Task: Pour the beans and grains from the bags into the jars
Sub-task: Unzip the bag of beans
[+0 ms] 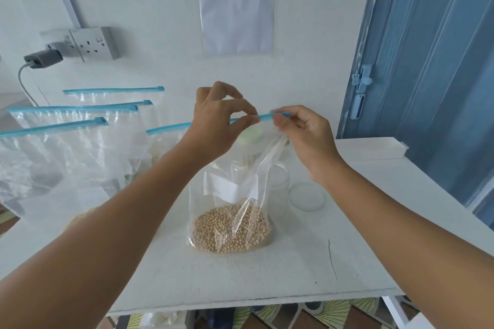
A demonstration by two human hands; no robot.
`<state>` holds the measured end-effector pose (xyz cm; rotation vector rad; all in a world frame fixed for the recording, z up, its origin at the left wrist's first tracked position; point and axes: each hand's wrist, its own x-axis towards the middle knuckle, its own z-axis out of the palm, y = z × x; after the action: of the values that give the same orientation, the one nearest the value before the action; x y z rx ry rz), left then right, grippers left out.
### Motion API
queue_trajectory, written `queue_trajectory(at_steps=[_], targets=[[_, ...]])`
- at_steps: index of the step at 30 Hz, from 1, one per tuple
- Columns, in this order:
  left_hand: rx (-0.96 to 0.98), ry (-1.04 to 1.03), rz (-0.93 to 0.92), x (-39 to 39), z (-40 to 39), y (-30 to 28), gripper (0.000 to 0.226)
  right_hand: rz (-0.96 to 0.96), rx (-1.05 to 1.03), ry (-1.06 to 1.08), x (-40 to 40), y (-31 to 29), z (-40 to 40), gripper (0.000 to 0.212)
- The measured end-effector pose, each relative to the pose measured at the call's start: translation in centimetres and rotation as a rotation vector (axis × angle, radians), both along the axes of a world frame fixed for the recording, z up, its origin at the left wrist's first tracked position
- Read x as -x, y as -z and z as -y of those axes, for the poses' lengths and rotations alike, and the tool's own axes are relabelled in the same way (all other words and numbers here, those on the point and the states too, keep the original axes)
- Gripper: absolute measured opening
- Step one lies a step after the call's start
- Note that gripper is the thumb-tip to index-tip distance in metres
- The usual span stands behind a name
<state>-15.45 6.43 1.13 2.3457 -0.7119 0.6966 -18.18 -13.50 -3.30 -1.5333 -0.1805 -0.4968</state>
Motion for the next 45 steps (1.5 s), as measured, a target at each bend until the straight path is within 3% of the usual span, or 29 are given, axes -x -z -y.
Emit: queue_trajectory(at_steps=[13, 22, 25, 27, 30, 34, 37, 42, 45], targets=[[-0.1, -0.153, 0.045, -1.4, -7.6, -0.1, 0.02, -0.001, -0.056, 0.027, -0.8, 0.8, 1.7, 0.01], [-0.357, -0.317, 0.191, -0.8, -12.1, -2.1, 0.02, -0.033, -0.017, 0.083, -0.6, 1.0, 2.8, 0.009], [-0.365, -0.33, 0.204, -1.0, -12.1, -1.6, 0.018, -0.025, 0.137, 0.114, -0.6, 0.5, 2.9, 0.011], [-0.34, -0.325, 0.226, -1.3, -11.9, -1.1, 0.017, 0.03, 0.407, 0.227, -0.7, -0.3, 2.8, 0.009], [-0.295, -0.314, 0.258, -1.6, -11.7, -0.5, 0.017, 0.154, 0.813, 0.294, -0.9, -2.6, 1.0, 0.028], [-0.24, -0.294, 0.307, -1.7, -11.2, 0.0, 0.017, -0.013, 1.138, 0.154, -1.3, -5.7, -2.7, 0.03], [-0.18, -0.307, 0.308, -1.1, -10.6, 0.4, 0.021, -0.117, 1.159, 0.083, -1.9, -6.1, -3.9, 0.018], [0.036, -0.369, 0.214, 3.2, -7.6, 2.9, 0.031, -0.126, 1.023, -0.021, -1.8, -5.8, -3.6, 0.01], [0.125, -0.297, -0.028, 5.8, -5.2, 4.5, 0.021, -0.136, 1.034, -0.101, -1.5, -5.6, -3.5, 0.011]])
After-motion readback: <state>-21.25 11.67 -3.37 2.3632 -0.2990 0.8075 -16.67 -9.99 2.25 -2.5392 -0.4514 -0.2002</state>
